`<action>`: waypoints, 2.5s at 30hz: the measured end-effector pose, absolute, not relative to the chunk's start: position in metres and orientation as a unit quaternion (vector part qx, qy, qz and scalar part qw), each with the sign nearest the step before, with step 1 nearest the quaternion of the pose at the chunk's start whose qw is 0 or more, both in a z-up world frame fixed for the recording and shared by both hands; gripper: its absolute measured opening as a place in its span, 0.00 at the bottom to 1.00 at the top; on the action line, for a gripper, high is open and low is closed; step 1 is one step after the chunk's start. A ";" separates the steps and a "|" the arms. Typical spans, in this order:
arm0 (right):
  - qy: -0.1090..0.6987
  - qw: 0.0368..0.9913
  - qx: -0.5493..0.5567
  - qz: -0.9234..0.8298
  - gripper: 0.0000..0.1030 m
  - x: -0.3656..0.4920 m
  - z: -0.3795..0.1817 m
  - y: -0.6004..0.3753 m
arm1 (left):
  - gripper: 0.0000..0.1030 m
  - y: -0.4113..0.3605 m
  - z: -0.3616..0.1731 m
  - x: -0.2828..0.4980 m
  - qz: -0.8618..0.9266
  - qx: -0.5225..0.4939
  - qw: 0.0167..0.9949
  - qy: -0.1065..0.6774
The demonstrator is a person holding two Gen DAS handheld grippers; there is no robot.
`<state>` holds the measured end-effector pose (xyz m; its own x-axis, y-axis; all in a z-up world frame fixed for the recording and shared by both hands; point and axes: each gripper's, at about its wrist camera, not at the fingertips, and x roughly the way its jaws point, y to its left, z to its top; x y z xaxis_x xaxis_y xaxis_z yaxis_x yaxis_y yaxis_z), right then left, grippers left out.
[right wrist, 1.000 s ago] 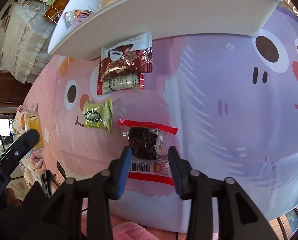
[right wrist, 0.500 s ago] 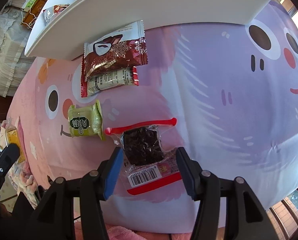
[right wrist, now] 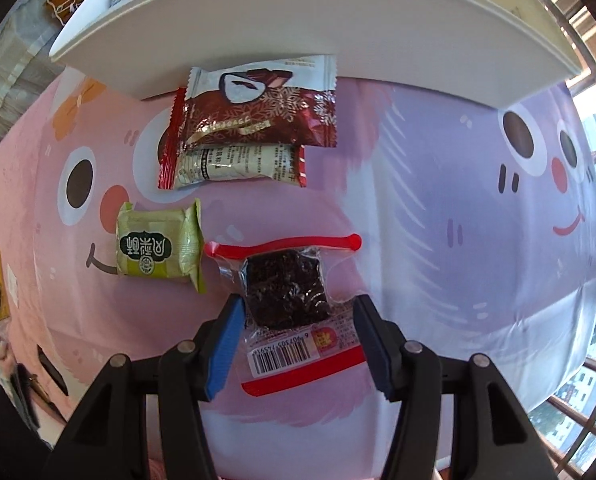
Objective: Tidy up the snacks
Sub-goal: 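Grasp the dark brownie pack with red strip with the right tool while the left tool holds the yellow bag, then carry the yellow bag over the basket with the left tool while the right tool carries the brownie pack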
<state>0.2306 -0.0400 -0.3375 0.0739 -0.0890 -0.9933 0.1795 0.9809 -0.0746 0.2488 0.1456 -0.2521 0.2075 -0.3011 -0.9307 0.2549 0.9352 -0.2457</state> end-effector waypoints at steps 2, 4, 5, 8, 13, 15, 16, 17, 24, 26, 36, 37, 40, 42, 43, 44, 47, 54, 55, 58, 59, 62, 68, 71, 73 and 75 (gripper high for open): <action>0.673 0.733 0.033 -0.092 0.53 0.231 -0.338 -0.036 | 0.24 0.147 -0.252 0.249 -0.179 -0.019 0.777 0.603; 0.676 0.731 0.027 -0.089 0.51 0.231 -0.338 -0.034 | 0.24 0.148 -0.252 0.249 -0.179 -0.020 0.778 0.602; 0.677 0.730 0.024 -0.086 0.50 0.231 -0.340 -0.028 | 0.24 0.148 -0.252 0.249 -0.179 -0.020 0.777 0.603; 0.681 0.729 0.022 -0.071 0.47 0.233 -0.339 -0.032 | 0.24 0.149 -0.252 0.249 -0.181 -0.019 0.778 0.602; 0.680 0.731 0.015 -0.056 0.44 0.230 -0.334 -0.040 | 0.24 0.144 -0.247 0.248 -0.182 -0.015 0.782 0.596; 0.681 0.731 0.007 -0.048 0.40 0.228 -0.333 -0.037 | 0.24 0.141 -0.245 0.248 -0.182 -0.014 0.783 0.594; 0.681 0.731 0.001 -0.044 0.37 0.223 -0.331 -0.036 | 0.24 0.140 -0.244 0.247 -0.182 -0.014 0.784 0.593; 0.682 0.731 -0.006 -0.042 0.37 0.220 -0.332 -0.033 | 0.24 0.137 -0.243 0.247 -0.182 -0.014 0.785 0.592; 0.681 0.733 -0.009 -0.003 0.09 0.211 -0.331 -0.028 | 0.24 0.126 -0.237 0.244 -0.177 -0.015 0.790 0.587; 0.681 0.732 -0.004 0.005 0.08 0.209 -0.330 -0.030 | 0.24 0.123 -0.235 0.243 -0.173 -0.017 0.792 0.586; 0.678 0.735 0.012 0.033 0.00 0.204 -0.329 -0.069 | 0.24 0.105 -0.221 0.241 -0.159 -0.026 0.802 0.574; 0.677 0.734 0.017 0.039 0.00 0.204 -0.328 -0.072 | 0.24 0.103 -0.219 0.241 -0.158 -0.028 0.804 0.573; 0.667 0.742 0.027 0.057 0.00 0.203 -0.319 -0.080 | 0.24 0.097 -0.215 0.241 -0.153 -0.034 0.807 0.569; 0.658 0.749 0.031 0.078 0.00 0.204 -0.312 -0.083 | 0.24 0.094 -0.214 0.241 -0.150 -0.037 0.809 0.567; 0.653 0.752 0.031 0.089 0.00 0.206 -0.306 -0.084 | 0.24 0.093 -0.213 0.241 -0.149 -0.039 0.810 0.566; 0.650 0.753 0.029 0.099 0.00 0.207 -0.304 -0.085 | 0.24 0.092 -0.211 0.241 -0.147 -0.041 0.811 0.565; 0.639 0.759 0.009 0.123 0.01 0.212 -0.299 -0.081 | 0.24 0.091 -0.209 0.239 -0.143 -0.045 0.813 0.562; 0.634 0.755 -0.061 0.157 0.41 0.221 -0.301 -0.053 | 0.24 0.096 -0.206 0.233 -0.128 -0.058 0.818 0.558; 0.635 0.753 -0.073 0.158 0.45 0.223 -0.303 -0.051 | 0.24 0.098 -0.206 0.232 -0.125 -0.061 0.818 0.558; 0.641 0.744 -0.100 0.159 0.52 0.229 -0.310 -0.042 | 0.24 0.103 -0.206 0.230 -0.119 -0.067 0.819 0.558; 0.641 0.743 -0.111 0.157 0.58 0.230 -0.312 -0.039 | 0.24 0.105 -0.206 0.229 -0.117 -0.068 0.819 0.558; 0.644 0.738 -0.137 0.152 0.63 0.233 -0.318 -0.030 | 0.24 0.108 -0.206 0.229 -0.114 -0.071 0.819 0.558; 0.656 0.723 -0.175 0.125 0.63 0.237 -0.331 -0.019 | 0.24 0.114 -0.204 0.233 -0.115 -0.071 0.820 0.556; 0.659 0.724 -0.166 0.117 0.59 0.237 -0.331 -0.018 | 0.24 0.114 -0.201 0.238 -0.118 -0.071 0.822 0.552; 0.671 0.717 -0.149 0.118 0.51 0.236 -0.332 -0.023 | 0.24 0.113 -0.198 0.243 -0.123 -0.070 0.823 0.550; 0.677 0.713 -0.135 0.121 0.46 0.237 -0.331 -0.029 | 0.24 0.111 -0.194 0.248 -0.129 -0.068 0.825 0.547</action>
